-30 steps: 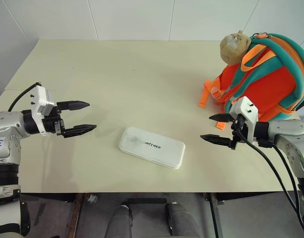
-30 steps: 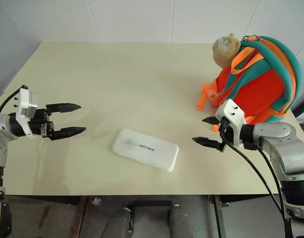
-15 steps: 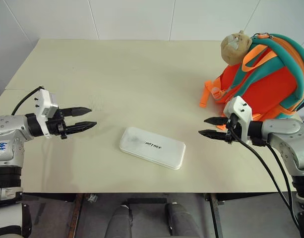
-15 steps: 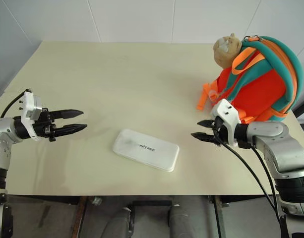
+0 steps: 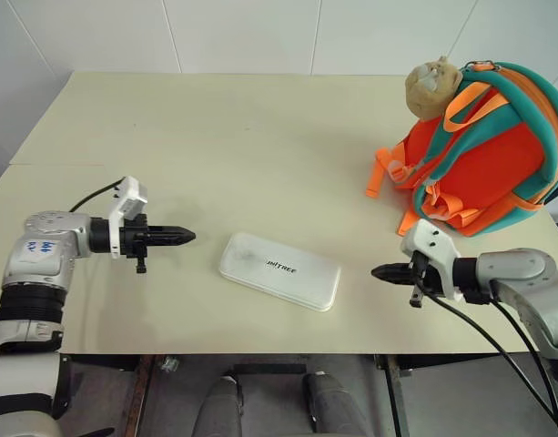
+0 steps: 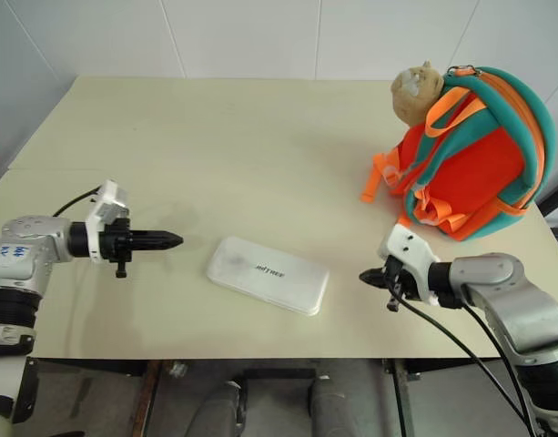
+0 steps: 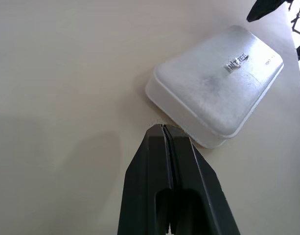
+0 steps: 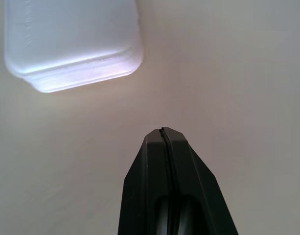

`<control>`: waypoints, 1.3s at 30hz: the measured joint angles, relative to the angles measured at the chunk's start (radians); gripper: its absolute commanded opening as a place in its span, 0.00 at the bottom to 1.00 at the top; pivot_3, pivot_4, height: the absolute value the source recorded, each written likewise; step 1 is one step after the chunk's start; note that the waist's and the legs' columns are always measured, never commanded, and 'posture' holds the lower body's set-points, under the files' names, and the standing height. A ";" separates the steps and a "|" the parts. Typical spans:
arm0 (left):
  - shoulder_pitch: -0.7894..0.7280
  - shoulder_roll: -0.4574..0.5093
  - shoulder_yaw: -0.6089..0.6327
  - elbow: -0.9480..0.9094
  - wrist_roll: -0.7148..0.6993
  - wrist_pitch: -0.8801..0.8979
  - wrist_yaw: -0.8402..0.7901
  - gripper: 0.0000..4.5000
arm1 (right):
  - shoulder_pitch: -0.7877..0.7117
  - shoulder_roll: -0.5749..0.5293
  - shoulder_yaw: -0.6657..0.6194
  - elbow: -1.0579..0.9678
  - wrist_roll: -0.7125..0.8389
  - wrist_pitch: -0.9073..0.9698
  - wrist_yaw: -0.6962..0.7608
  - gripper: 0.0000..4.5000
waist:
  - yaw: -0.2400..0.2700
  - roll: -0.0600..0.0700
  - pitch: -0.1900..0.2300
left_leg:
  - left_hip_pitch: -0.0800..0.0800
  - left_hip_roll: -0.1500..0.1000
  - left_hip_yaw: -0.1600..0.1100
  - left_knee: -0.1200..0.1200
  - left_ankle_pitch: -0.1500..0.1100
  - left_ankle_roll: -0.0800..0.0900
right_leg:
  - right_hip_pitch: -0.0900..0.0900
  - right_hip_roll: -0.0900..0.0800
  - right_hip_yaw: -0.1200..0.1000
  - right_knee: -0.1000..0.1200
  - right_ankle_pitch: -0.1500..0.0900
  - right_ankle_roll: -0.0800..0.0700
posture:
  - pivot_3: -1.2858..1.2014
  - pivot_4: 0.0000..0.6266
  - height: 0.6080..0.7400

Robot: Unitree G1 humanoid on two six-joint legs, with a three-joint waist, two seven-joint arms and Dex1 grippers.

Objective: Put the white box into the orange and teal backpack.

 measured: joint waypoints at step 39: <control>0.017 -0.095 -0.015 -0.090 0.043 0.067 0.034 0.00 | -0.137 0.074 0.159 0.031 -0.033 -0.037 0.027 0.00 | 0.001 0.000 0.000 | 0.000 0.000 -0.001 0.001 0.000 0.000 | 0.001 0.000 0.000 0.000 0.000 0.001 | 0.52 0.24 1.00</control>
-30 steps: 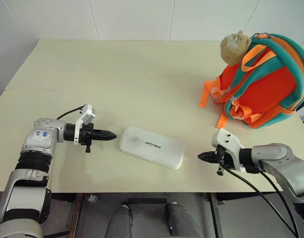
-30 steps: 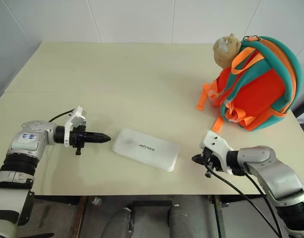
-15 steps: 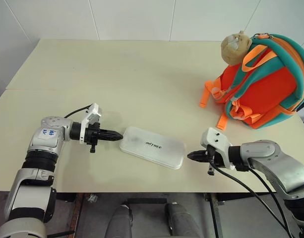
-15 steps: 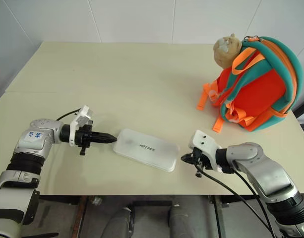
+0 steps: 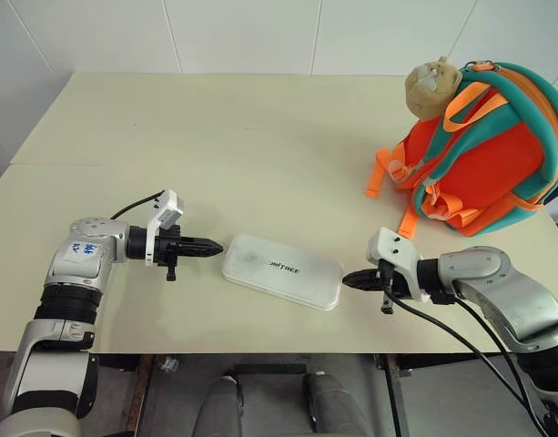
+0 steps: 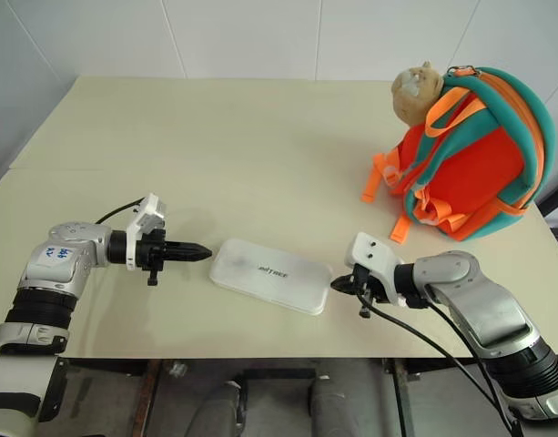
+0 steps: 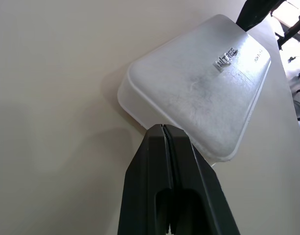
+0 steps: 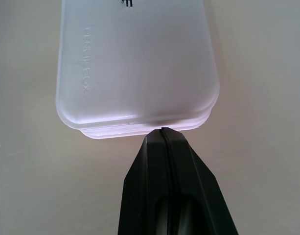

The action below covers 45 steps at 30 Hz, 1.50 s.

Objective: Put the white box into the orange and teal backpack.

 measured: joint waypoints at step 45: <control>0.166 0.046 0.063 -0.324 -0.047 0.213 0.146 0.09 | -0.097 -0.015 0.004 0.183 -0.140 -0.137 0.108 0.08 | 0.000 0.000 0.000 | 0.000 0.000 0.000 0.000 0.000 0.000 | 0.000 -0.001 0.000 0.000 0.000 0.000 | 0.52 0.24 1.00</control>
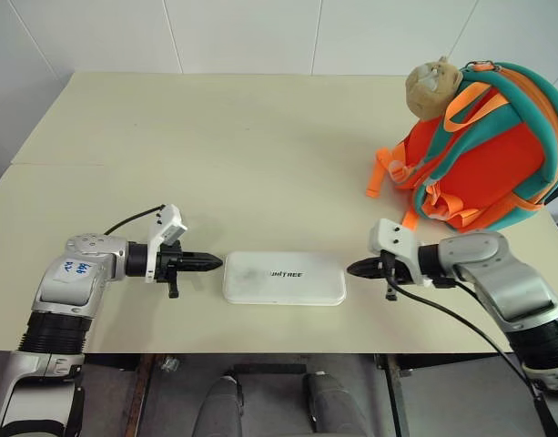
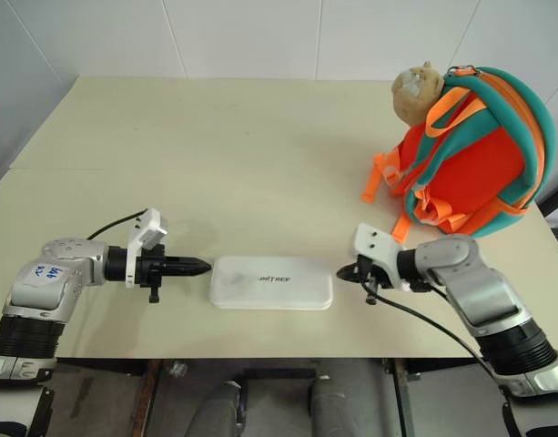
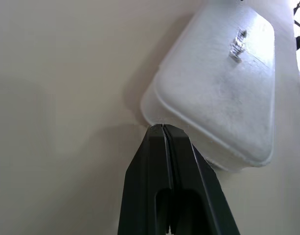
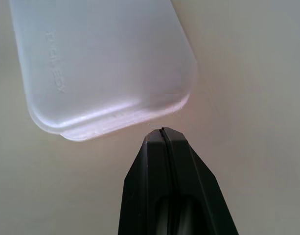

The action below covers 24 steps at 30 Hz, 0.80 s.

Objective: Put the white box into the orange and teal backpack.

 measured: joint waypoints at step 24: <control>-0.169 0.113 0.030 0.017 -0.332 0.866 0.061 0.99 | 0.060 -0.027 -0.105 -0.001 -0.007 -0.033 -0.093 1.00 | -0.003 0.000 0.000 | 0.000 -0.001 0.000 0.000 0.000 0.000 | 0.000 0.000 0.000 0.000 -0.001 0.001 | 0.52 0.24 1.00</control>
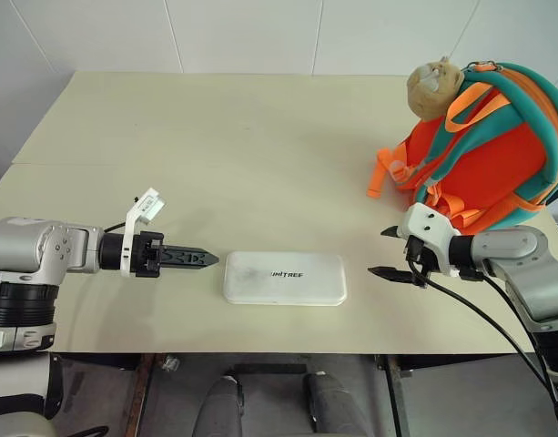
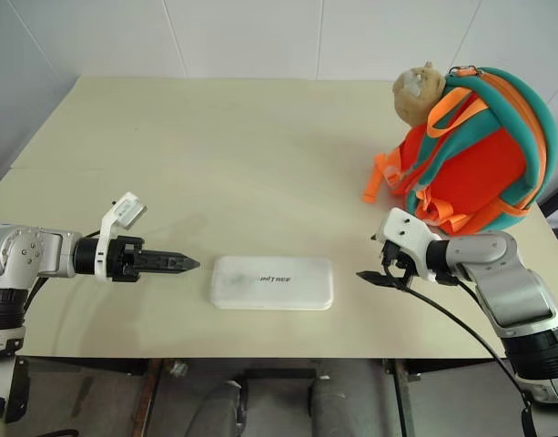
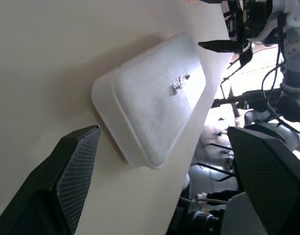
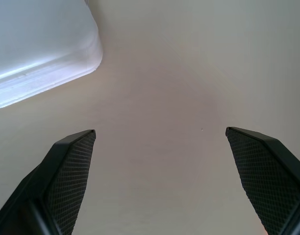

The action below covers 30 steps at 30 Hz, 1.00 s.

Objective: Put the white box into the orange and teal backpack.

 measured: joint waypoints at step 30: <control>-0.027 -0.272 0.014 0.217 -0.130 0.021 0.283 0.90 | -0.020 0.105 0.059 -0.026 -0.004 0.013 -0.028 1.00 | 0.026 0.000 0.000 | 0.010 -0.002 -0.001 0.002 0.000 0.000 | 0.014 -0.002 0.000 -0.005 0.001 0.001 | 0.52 0.24 1.00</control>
